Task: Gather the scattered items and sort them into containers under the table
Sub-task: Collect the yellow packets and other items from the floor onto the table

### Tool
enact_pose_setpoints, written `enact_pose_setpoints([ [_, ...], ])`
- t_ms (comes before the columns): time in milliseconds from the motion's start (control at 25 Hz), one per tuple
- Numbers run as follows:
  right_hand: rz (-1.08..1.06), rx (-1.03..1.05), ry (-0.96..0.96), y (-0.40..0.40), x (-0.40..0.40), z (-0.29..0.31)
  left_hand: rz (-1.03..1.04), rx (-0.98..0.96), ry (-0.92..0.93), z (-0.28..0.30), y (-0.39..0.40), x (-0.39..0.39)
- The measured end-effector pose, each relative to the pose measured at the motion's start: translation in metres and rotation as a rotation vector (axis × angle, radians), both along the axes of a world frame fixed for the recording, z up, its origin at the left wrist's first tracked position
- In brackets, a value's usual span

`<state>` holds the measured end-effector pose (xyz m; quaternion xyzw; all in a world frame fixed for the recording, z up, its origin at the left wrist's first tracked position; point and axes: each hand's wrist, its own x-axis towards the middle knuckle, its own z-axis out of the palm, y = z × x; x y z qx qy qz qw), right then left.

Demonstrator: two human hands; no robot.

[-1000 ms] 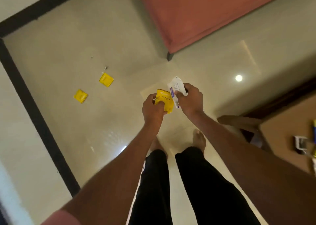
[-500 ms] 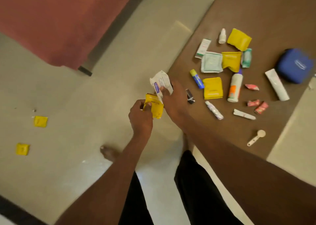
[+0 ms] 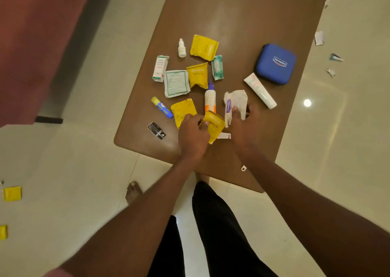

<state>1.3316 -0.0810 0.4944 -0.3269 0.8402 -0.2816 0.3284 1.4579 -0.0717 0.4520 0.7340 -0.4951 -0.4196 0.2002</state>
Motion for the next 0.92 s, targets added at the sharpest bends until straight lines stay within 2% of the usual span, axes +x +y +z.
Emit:
enact_pose_setpoints([
  [160, -0.269, 0.000, -0.012, 0.026, -0.051, -0.007, -0.229, -0.079, -0.003, -0.001, -0.004, -0.059],
  [320, -0.430, -0.023, -0.032, 0.025, -0.085, -0.022, -0.189, -0.159, -0.175, -0.003, -0.046, -0.096],
  [440, -0.289, -0.076, -0.012, -0.001, -0.092, -0.022, -0.075, -0.210, -0.256, -0.001, -0.098, -0.098],
  [560, -0.071, -0.153, 0.003, -0.054, -0.084, -0.017, -0.053, -0.197, -0.308, -0.001, -0.153, -0.094],
  [640, -0.001, -0.166, 0.067, -0.100, -0.078, -0.024, -0.035, -0.182, -0.320, -0.004, -0.191, -0.095],
  [760, 0.030, -0.079, 0.150, -0.150, -0.072, -0.040, -0.063, -0.130, -0.367, -0.005, -0.237, -0.101],
  [920, 0.054, 0.139, 0.182, -0.167, -0.068, -0.045, -0.264, -0.143, -0.479, -0.010, -0.257, -0.100],
])
